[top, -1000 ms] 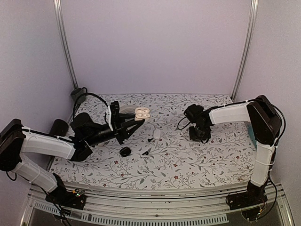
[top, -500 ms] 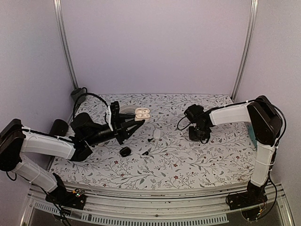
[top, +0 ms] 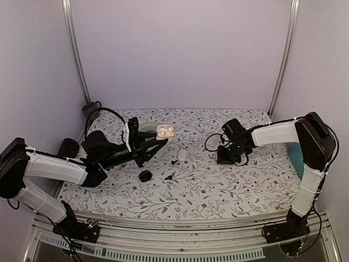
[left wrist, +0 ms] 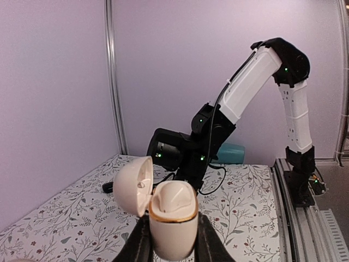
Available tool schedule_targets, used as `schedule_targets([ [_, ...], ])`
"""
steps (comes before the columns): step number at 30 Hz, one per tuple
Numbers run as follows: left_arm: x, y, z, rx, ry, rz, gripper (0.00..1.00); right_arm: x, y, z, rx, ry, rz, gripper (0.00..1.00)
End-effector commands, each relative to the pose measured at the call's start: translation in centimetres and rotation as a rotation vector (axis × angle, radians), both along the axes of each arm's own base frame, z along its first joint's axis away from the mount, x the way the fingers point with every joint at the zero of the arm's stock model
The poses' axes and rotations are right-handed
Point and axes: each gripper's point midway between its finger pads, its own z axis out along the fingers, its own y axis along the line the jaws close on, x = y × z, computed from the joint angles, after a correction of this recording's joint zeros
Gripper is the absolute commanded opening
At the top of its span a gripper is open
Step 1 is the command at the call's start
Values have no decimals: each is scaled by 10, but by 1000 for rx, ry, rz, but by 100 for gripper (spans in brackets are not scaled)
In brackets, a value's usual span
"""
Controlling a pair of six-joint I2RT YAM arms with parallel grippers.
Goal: Insert the wireless bluetooth earbuds into the charging case
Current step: Adjust the right earbud at the center of the board.
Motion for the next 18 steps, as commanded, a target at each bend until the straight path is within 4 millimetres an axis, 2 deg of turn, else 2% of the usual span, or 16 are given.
schedule_targets([
  [1,7,3,2,-12,1,20,0,-10,28,21,65,-43,170,16],
  [3,7,3,2,-12,1,18,0,-13,26,18,3,-47,191,18],
  [9,7,1,2,-12,0,12,0,-17,10,18,-169,-74,182,34],
  [15,8,0,2,-11,3,8,0,-22,1,32,-197,-80,100,46],
  [18,8,-1,2,-11,2,6,0,-31,12,38,-105,-66,58,47],
])
